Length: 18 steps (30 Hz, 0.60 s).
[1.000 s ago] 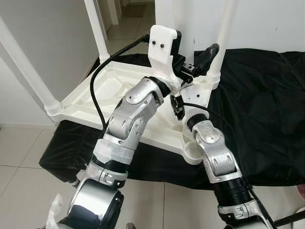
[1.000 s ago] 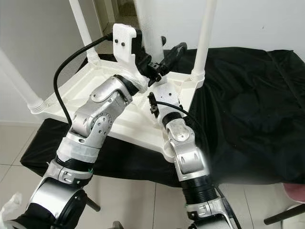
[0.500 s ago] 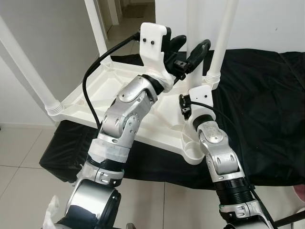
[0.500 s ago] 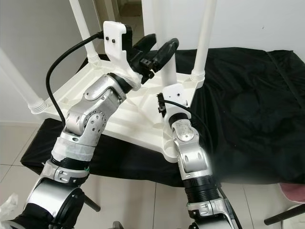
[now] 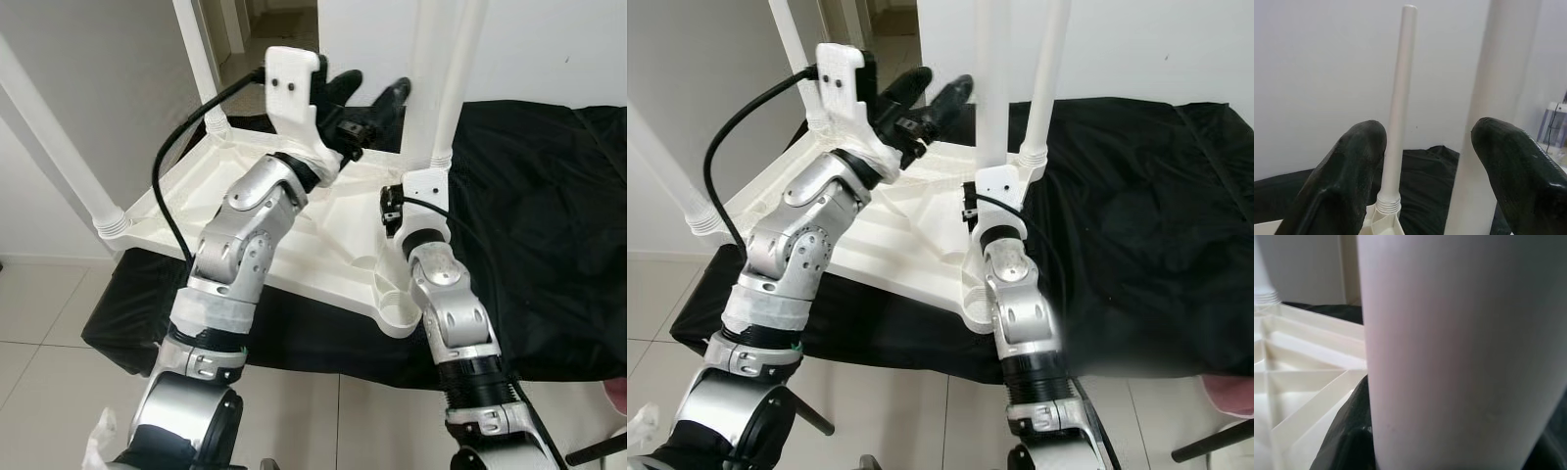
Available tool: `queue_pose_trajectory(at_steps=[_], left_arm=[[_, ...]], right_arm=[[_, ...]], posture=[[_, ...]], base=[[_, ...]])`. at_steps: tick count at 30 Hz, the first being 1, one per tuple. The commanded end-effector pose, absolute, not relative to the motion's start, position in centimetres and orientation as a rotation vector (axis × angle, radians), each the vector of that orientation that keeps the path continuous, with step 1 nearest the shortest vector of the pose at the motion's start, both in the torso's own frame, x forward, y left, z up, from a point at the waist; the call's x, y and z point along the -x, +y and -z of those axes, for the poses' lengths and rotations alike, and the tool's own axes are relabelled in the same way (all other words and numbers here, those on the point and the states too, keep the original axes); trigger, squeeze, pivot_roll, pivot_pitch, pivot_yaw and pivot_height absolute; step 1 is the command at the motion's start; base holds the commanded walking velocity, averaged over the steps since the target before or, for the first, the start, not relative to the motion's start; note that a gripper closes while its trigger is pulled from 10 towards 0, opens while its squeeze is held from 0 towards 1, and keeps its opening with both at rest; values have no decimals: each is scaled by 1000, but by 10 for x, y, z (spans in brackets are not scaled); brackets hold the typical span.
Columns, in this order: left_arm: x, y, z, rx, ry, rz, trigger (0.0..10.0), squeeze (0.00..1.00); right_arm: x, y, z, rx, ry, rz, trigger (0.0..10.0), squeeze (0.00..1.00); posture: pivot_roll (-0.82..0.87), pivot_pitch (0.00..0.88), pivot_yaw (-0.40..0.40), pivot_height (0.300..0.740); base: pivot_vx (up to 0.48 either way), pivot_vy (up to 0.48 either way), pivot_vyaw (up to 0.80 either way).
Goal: Building children table
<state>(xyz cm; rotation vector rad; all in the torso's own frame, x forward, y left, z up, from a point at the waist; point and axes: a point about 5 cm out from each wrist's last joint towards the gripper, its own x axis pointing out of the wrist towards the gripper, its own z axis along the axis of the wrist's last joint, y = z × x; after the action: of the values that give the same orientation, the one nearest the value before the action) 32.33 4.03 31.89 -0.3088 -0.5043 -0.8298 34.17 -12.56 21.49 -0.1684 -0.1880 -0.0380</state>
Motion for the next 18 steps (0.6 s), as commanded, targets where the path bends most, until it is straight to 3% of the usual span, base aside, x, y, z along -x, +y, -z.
queue_pose_trajectory(at_steps=[1, 7, 18], left_arm=[[-327, 47, -320, 339, -490, 760, 10000, 0], [-335, 56, -314, 385, -464, 692, 10000, 0], [-351, 66, -273, 301, -280, 505, 10000, 0]], right_arm=[[-344, -125, -219, 155, -202, 50, 10000, 0], [-345, -128, -217, 122, -198, 94, 10000, 0], [-343, -127, -214, 55, -209, 135, 10000, 0]], posture=[[-71, 9, 108, 740], [-76, 12, 96, 740], [-72, 16, 89, 740]], base=[[0, 0, 0], [0, 0, 0], [0, 0, 0]])
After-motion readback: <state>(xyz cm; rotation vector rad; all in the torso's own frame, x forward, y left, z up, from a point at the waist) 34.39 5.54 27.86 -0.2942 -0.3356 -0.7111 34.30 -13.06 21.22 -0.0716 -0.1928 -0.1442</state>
